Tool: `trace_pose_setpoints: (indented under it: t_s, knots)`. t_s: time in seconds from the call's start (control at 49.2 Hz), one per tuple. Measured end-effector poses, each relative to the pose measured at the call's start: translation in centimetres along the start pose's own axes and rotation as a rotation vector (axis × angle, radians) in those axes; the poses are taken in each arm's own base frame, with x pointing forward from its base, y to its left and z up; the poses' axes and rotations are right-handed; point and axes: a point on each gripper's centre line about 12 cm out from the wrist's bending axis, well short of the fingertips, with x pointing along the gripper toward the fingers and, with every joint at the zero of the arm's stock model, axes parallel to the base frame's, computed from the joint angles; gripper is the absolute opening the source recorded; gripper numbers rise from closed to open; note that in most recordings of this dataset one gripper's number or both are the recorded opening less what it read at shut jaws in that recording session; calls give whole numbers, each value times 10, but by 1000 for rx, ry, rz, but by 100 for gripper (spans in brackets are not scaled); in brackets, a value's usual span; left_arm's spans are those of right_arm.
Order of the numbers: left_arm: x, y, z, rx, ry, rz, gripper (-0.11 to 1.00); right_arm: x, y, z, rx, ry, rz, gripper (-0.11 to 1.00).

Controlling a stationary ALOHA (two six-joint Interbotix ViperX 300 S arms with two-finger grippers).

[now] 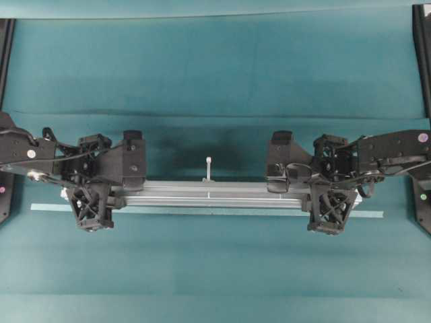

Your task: Lift the large metal rail with both hands.

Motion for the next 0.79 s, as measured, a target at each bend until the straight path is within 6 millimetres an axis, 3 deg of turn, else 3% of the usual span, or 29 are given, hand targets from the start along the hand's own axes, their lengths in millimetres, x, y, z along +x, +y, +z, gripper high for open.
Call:
trace_pose_setpoints:
  t_s: [0.346, 0.793]
  knots:
    - [15, 0, 0, -1, -3, -1, 36, 8, -2, -8, -1, 4, -2, 38]
    - [15, 0, -1, 1, 0, -1, 36, 18, -1, -8, -5, -8, -3, 38]
